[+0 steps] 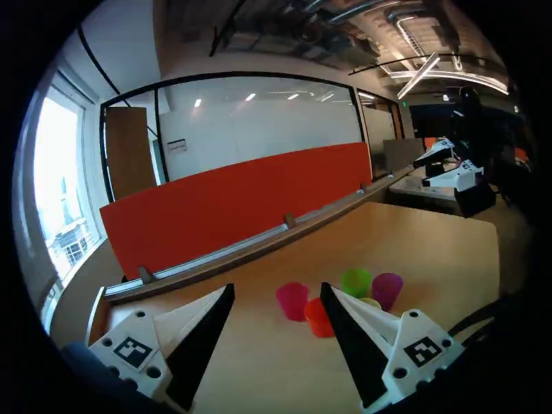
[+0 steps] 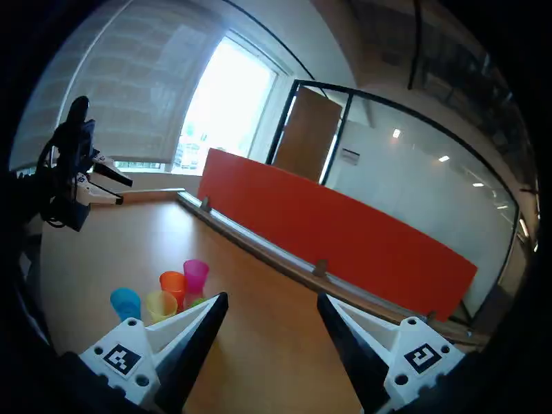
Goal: Pour water
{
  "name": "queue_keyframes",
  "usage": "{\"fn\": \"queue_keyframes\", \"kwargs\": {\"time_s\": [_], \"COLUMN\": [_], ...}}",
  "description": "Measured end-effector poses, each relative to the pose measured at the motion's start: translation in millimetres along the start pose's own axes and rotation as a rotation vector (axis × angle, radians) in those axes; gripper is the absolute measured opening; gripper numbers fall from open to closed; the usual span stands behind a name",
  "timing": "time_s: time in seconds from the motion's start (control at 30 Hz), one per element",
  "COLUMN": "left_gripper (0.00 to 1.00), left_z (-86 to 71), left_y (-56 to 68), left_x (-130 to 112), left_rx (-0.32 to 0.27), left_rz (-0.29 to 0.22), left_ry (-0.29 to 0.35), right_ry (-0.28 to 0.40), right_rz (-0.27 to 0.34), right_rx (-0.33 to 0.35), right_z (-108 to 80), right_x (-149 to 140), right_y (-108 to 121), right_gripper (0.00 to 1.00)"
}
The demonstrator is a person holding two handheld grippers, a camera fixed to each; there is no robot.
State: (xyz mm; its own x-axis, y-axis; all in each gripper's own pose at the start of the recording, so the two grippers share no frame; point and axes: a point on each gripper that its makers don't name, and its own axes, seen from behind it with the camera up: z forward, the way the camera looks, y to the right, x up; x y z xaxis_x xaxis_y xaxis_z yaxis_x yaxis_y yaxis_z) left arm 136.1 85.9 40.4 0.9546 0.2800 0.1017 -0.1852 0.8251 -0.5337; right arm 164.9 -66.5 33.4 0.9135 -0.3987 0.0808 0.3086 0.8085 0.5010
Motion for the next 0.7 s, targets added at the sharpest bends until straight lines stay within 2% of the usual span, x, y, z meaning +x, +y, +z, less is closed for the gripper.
{"fn": "queue_keyframes", "kwargs": {"time_s": [0.2,0.7], "left_gripper": [0.92,0.92], "left_z": [2.4,4.6], "left_y": [10.4,47.2], "left_x": [-4.7,-20.6], "left_rx": [-0.045,-0.192], "left_rz": [0.032,0.061], "left_ry": [-0.026,-0.075], "right_ry": [-0.001,-0.023], "right_rz": [-0.006,-0.053], "right_rx": [0.028,0.079], "right_z": [-0.1,4.7], "right_x": [4.2,3.4], "right_y": [-1.5,-11.3], "right_gripper": [1.0,1.0]}}
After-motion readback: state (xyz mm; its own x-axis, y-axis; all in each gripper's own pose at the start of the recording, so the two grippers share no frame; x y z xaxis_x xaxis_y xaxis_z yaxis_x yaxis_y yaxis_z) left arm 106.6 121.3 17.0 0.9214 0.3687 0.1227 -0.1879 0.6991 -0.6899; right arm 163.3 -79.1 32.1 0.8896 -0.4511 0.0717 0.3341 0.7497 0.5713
